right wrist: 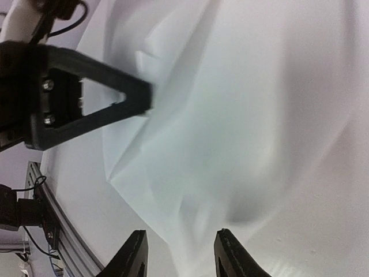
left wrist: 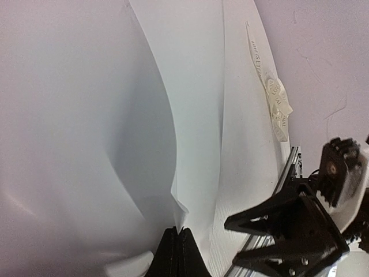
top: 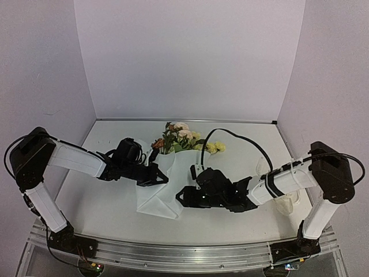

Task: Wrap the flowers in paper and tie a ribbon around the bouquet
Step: Fold the 2/3-folded wrapping paper at the center of the board.

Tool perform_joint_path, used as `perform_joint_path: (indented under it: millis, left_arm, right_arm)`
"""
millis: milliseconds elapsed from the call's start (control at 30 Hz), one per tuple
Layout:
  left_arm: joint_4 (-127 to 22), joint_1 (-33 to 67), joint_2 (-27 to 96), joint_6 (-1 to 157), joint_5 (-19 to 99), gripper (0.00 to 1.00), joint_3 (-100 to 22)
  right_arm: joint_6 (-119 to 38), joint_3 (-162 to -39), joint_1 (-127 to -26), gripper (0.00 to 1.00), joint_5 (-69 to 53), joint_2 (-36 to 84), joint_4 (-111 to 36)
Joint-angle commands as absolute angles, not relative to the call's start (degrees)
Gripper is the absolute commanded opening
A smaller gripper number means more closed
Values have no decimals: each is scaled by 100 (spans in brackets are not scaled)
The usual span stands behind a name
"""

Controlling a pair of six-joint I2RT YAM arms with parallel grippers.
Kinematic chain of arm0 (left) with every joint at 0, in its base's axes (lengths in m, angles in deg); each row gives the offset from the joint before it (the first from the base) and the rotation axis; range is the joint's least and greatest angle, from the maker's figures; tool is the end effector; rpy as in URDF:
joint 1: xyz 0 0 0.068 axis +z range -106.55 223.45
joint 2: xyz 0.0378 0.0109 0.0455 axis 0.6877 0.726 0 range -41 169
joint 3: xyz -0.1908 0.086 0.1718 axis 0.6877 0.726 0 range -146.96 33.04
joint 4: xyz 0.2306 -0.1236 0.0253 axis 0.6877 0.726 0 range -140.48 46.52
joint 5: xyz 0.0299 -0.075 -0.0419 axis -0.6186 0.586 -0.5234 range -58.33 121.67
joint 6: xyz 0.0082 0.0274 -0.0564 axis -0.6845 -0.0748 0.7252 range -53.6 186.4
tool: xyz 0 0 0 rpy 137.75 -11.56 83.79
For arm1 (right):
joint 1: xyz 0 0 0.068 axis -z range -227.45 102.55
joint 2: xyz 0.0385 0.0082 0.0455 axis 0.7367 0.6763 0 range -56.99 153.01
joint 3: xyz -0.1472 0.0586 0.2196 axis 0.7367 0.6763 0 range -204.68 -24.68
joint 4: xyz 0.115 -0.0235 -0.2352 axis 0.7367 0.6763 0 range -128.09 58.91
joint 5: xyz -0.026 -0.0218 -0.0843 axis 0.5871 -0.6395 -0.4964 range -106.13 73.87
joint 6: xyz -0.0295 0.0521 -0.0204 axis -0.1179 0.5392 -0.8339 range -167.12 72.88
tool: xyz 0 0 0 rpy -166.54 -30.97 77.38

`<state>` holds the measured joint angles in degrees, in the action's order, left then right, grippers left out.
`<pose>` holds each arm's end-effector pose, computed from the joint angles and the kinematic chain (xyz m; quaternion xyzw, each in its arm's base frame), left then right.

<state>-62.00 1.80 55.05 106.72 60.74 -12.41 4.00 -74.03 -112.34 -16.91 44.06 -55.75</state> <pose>0.2391 -0.2440 0.1481 0.1180 0.8727 -0.4440 0.1656 0.1582 0.3362 0.1457 -0.1028 0.8771 0.3947 0.2537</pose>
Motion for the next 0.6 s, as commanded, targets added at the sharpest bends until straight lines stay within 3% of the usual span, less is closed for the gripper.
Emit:
perform_joint_path:
  millis: [0, 567]
  left_arm:
    - [-6191, 154, 5474, 10612, 6214, 0, -1476]
    - [-6317, -65, 5298, 10778, 6241, 0, -1526]
  right_arm:
    - [755, -6947, -11034, 39, -1985, 4034, -5435]
    - [1077, -7944, -10671, 20, -1248, 5237, -5707]
